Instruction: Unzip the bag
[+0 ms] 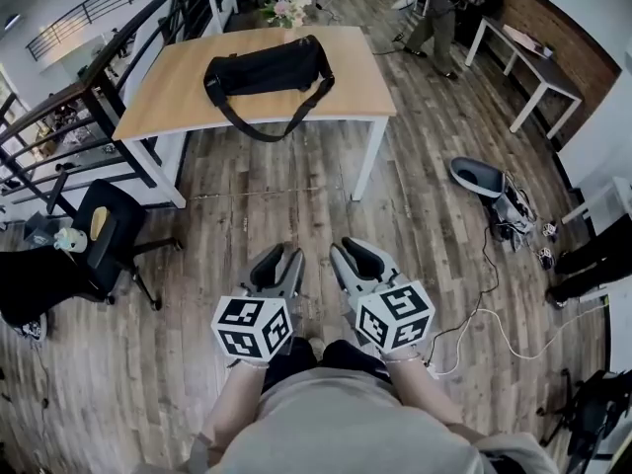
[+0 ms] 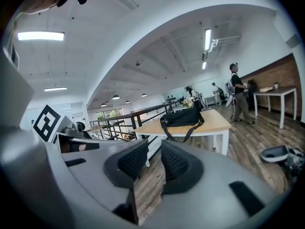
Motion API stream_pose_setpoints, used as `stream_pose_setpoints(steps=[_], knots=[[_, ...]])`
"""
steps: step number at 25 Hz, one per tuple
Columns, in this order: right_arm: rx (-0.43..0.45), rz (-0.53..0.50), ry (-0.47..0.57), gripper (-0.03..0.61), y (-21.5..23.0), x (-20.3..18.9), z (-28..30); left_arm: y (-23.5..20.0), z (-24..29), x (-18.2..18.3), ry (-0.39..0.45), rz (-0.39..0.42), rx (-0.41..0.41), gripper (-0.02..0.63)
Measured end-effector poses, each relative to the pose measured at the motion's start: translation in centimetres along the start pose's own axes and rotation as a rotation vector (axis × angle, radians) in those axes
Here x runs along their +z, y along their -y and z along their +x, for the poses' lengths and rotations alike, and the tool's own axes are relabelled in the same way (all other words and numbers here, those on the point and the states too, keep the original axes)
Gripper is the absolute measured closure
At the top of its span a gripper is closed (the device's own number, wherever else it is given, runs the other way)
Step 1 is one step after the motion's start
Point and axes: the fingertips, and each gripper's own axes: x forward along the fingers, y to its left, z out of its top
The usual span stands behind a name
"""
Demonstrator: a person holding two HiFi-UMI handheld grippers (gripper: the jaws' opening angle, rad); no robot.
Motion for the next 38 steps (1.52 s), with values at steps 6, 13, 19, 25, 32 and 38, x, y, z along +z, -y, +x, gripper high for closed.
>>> stream_pose_setpoints(steps=[6,13,19,25,32,38], knots=[[0.020,0.026,-0.029,0.473,1.0,-1.4,0.8,0.0,0.8,-1.5,-0.045,0.002,0.011,0.479],[0.014,0.033,-0.039,0.456,2.8,-0.7,4.0,-1.7,4.4,-0.9,-0.078,0.009,-0.011,0.479],[-0.005,0.014,-0.063,0.449,5.4,0.9,9.3,-6.0,9.3,1.5,-0.077,0.010,0.004,0.479],[-0.006,-0.008,-0.044,0.446,6.5,4.0,16.0,-10.8,13.9,5.7,-0.062,0.016,-0.016,0.479],[-0.028,-0.012,-0.011,0.437,7.9,7.6,23.6,-16.1,19.1,10.3,-0.054,0.037,-0.061,0.479],[-0.058,0.021,-0.014,0.440,9.0,8.3,28.3,-18.9,22.4,12.3,-0.073,0.059,-0.115,0.479]])
